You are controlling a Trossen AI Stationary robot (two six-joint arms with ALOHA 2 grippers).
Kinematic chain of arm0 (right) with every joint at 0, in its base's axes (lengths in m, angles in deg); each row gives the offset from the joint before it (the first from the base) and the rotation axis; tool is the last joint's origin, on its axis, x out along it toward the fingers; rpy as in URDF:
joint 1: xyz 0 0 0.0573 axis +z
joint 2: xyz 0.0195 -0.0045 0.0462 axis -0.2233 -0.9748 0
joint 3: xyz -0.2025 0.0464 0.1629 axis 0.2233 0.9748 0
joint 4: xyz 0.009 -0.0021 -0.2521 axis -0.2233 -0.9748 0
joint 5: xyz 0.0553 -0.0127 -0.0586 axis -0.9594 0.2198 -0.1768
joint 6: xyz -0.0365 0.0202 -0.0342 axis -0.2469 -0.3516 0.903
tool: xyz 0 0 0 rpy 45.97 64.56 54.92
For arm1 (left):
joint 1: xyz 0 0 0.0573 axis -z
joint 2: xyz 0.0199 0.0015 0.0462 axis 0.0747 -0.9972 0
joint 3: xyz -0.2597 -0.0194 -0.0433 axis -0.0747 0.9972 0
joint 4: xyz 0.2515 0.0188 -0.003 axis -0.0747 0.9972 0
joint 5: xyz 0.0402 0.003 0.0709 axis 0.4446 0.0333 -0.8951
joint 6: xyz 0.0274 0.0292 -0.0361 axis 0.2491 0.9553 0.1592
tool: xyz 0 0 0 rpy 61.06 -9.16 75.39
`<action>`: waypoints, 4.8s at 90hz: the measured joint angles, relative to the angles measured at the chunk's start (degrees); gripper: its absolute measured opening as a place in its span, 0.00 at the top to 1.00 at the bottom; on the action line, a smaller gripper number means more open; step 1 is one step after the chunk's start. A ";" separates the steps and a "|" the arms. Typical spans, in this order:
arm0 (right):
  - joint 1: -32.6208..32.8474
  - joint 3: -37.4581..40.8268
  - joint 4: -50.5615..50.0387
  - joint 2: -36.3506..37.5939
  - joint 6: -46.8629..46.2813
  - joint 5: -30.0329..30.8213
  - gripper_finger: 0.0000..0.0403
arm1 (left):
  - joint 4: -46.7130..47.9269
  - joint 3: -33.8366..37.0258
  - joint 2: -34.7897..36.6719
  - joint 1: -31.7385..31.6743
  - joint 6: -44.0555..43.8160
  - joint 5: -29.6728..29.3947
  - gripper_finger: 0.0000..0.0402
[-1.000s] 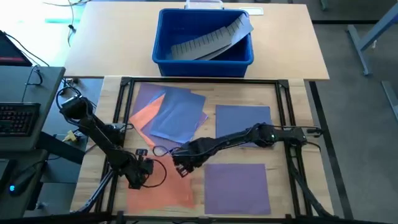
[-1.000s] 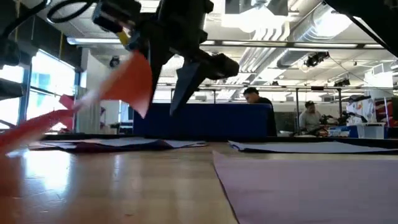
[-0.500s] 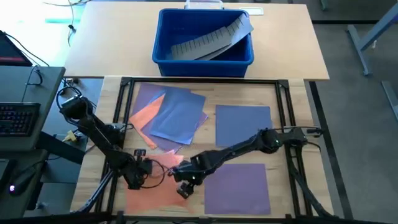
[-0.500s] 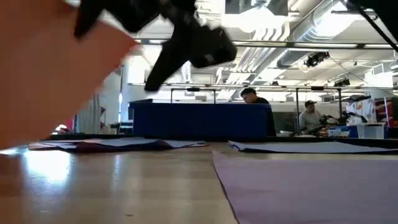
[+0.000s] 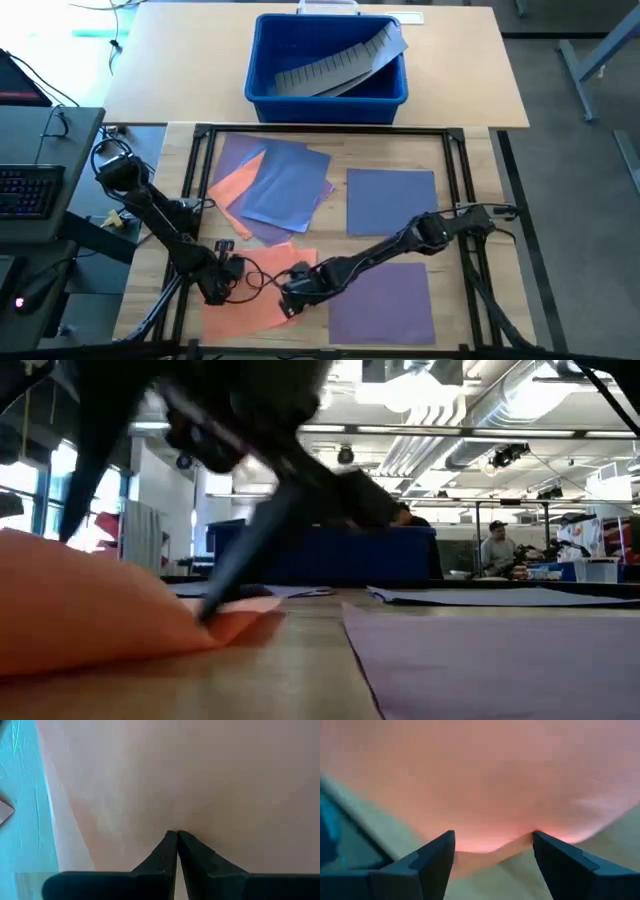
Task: Organize paper
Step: Stack the orange paper on top of the orange paper
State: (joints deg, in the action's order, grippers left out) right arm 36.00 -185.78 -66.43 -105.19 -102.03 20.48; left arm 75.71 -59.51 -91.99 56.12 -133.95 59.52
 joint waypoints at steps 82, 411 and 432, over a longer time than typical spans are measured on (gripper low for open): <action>0.68 3.50 13.56 0.25 -5.62 5.82 0.37 | 2.03 -0.48 0.09 0.48 1.68 -2.27 1.00; -0.12 3.41 19.19 0.57 -16.35 8.95 0.66 | 11.09 4.96 4.30 -25.60 10.54 -6.84 1.00; -0.12 3.42 19.21 0.57 -16.22 10.24 0.66 | 11.27 4.98 4.21 -24.87 9.50 -7.09 1.00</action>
State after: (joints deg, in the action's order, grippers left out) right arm 35.88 -182.36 -47.22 -104.62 -118.26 30.72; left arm 86.97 -54.52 -87.78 31.25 -124.45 52.43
